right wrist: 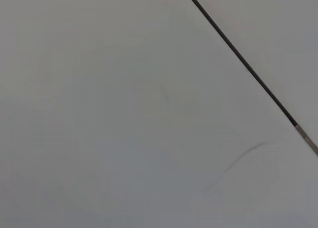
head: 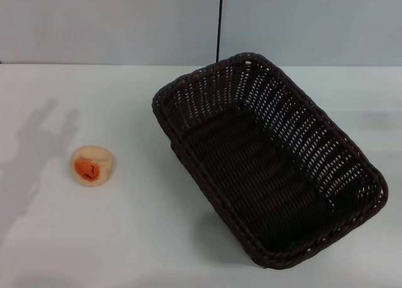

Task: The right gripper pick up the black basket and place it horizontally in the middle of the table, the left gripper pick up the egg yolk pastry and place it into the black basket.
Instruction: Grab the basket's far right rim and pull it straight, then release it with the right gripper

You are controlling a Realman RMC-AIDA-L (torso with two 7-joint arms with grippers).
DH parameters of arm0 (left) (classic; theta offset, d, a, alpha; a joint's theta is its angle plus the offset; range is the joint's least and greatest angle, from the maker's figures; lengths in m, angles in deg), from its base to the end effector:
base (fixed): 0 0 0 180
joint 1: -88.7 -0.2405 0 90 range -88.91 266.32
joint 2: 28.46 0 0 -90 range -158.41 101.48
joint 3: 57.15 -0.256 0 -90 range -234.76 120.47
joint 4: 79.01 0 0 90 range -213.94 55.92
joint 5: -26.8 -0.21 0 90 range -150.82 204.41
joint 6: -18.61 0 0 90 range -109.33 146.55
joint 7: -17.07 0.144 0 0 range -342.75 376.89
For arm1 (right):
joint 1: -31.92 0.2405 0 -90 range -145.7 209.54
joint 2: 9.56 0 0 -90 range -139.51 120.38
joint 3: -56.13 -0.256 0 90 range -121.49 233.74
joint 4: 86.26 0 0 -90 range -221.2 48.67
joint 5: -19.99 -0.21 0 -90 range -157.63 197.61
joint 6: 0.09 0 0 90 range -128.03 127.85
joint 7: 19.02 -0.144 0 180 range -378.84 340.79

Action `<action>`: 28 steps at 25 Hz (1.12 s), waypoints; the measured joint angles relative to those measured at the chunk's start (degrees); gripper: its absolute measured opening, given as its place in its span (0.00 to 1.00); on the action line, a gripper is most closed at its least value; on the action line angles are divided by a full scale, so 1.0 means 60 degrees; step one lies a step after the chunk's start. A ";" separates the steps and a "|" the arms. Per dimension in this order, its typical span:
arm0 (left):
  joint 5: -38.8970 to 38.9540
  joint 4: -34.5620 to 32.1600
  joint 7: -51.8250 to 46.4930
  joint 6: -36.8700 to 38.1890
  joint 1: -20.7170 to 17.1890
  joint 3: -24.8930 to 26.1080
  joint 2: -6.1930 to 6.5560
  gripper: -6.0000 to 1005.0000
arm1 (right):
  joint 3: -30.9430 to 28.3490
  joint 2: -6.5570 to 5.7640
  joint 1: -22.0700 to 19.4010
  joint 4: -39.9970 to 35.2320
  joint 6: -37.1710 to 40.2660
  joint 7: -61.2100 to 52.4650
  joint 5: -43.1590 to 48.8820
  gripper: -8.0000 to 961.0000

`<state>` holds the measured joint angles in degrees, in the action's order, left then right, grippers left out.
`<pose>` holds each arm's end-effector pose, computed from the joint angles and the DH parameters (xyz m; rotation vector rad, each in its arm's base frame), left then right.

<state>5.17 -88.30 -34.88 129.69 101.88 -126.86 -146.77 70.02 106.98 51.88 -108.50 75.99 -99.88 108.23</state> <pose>-0.3026 0.2319 0.0591 -1.5286 -0.4582 -1.6417 0.3754 0.3053 0.0795 -1.5740 1.1254 1.1654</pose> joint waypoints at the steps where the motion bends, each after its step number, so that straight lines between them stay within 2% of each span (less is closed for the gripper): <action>1: 0.0003 -0.0002 -0.0002 -0.0001 0.0000 0.0008 0.0001 0.45 | -0.0001 0.0000 0.0012 0.0000 0.0016 0.0000 0.0003 0.57; 4: 0.0017 0.0014 -0.0009 -0.0008 0.0001 0.0029 0.0001 0.66 | 0.0012 -0.0005 0.0038 0.0000 0.0081 0.0000 0.0044 0.57; 9: 0.0022 0.0028 -0.0054 -0.0007 0.0001 0.0038 0.0001 0.66 | 0.0359 -0.0153 0.0050 -0.0078 0.0288 -0.0129 0.0114 0.57; 12: 0.0027 0.0046 -0.0109 -0.0031 0.0001 0.0046 0.0001 0.66 | 0.0993 -0.0428 0.0022 -0.0423 0.0585 -0.0750 0.0157 0.57; 13: 0.0029 0.0048 -0.0112 -0.0033 0.0001 0.0047 0.0002 0.66 | 0.1263 -0.0561 0.0013 -0.0634 0.0715 -0.1077 0.0219 0.57; 14: 0.0030 0.0049 -0.0114 -0.0033 0.0001 0.0047 0.0001 0.66 | 0.1705 -0.0815 0.0040 -0.1267 0.1074 -0.1955 0.0686 0.57; 15: 0.0031 0.0050 -0.0115 -0.0035 0.0001 0.0047 0.0002 0.66 | 0.1705 -0.0815 0.0040 -0.1267 0.1074 -0.1955 0.0686 0.57; 17: 0.0031 0.0052 -0.0116 -0.0038 0.0001 0.0047 0.0001 0.66 | 0.1936 -0.1033 0.0177 -0.2209 0.1542 -0.3150 0.1507 0.57; 21: 0.0032 0.0055 -0.0117 -0.0101 0.0023 0.0047 -0.0006 0.66 | 0.2006 -0.1316 0.0790 -0.4416 0.2719 -0.5374 0.3629 0.57; 23: 0.0031 0.0056 -0.0117 -0.0126 0.0034 0.0039 -0.0012 0.66 | 0.2016 -0.1474 0.1238 -0.5037 0.3394 -0.6202 0.4693 0.58; 26: 0.0022 0.0068 -0.0117 -0.0160 0.0042 0.0013 -0.0018 0.66 | 0.2020 -0.1770 0.2170 -0.5525 0.4461 -0.6903 0.6168 0.58; 28: 0.0004 0.0099 -0.0117 -0.0175 0.0044 0.0001 -0.0024 0.66 | 0.2084 -0.1859 0.2687 -0.5603 0.5001 -0.6936 0.6818 0.58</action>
<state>5.19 -87.71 -35.58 128.64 102.15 -126.86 -146.91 82.52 95.82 68.01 -142.12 106.00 -141.50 149.13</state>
